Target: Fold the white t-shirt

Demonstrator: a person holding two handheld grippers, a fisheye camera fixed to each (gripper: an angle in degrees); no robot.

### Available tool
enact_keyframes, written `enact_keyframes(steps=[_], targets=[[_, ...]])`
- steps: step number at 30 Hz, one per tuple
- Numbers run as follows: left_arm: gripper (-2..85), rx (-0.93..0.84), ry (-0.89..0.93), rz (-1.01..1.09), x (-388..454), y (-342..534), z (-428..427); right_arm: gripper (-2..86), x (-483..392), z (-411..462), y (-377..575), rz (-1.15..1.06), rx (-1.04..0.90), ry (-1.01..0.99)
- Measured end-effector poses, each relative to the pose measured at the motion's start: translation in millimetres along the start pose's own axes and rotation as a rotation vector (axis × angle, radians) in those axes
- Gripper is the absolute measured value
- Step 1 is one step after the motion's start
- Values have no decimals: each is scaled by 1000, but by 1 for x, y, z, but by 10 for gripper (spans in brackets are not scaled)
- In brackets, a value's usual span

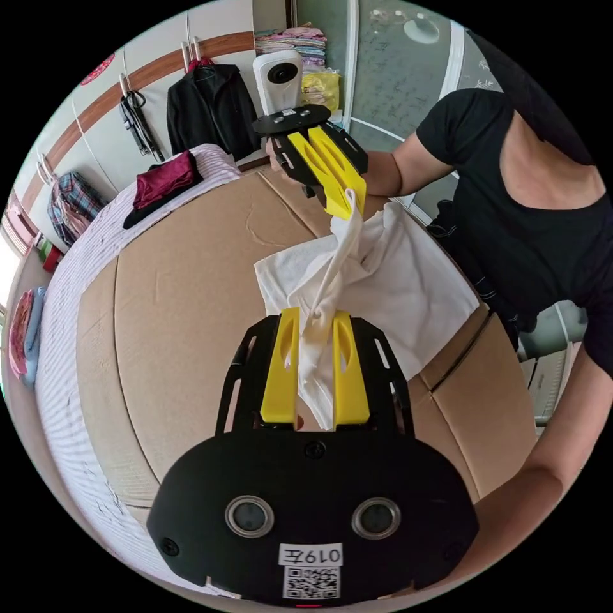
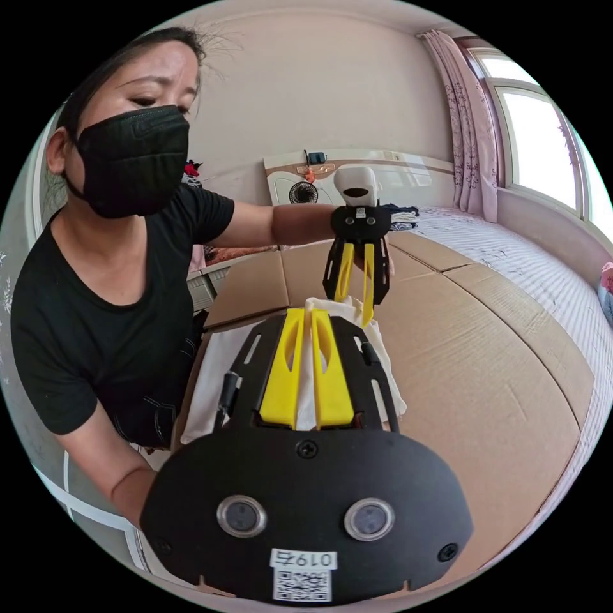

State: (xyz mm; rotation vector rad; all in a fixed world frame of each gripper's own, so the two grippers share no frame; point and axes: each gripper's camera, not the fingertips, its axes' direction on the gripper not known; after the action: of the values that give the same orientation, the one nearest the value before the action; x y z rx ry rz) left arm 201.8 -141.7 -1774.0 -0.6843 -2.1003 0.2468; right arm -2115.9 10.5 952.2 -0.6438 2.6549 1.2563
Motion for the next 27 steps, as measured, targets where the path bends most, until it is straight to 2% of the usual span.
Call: enact_keyframes(steps=[6, 10, 14, 16, 19, 25, 27], targets=[[22, -115, 103, 48, -27, 1, 30, -6, 5, -19, 20, -26, 4, -4], [20, -88, 84, 18, -47, 8, 35, -5, 14, -28, 34, -16, 2, 8], [20, -18, 35, -48, -78, 13, 36, -5, 31, -42, 52, 97, -14, 96], [17, -46, 52, -50, -89, 14, 47, -5, 46, -47, 64, 178, -21, 93], [14, -119, 165, -28, -105, 16, 68, -4, 58, -54, 83, 203, 32, 41], [13, -88, 228, -35, -131, 28, 65, -1, 45, -53, 88, 17, 53, -3], [14, -20, 208, -57, -144, 36, 53, 0, 47, -54, 91, 0, 71, -11]])
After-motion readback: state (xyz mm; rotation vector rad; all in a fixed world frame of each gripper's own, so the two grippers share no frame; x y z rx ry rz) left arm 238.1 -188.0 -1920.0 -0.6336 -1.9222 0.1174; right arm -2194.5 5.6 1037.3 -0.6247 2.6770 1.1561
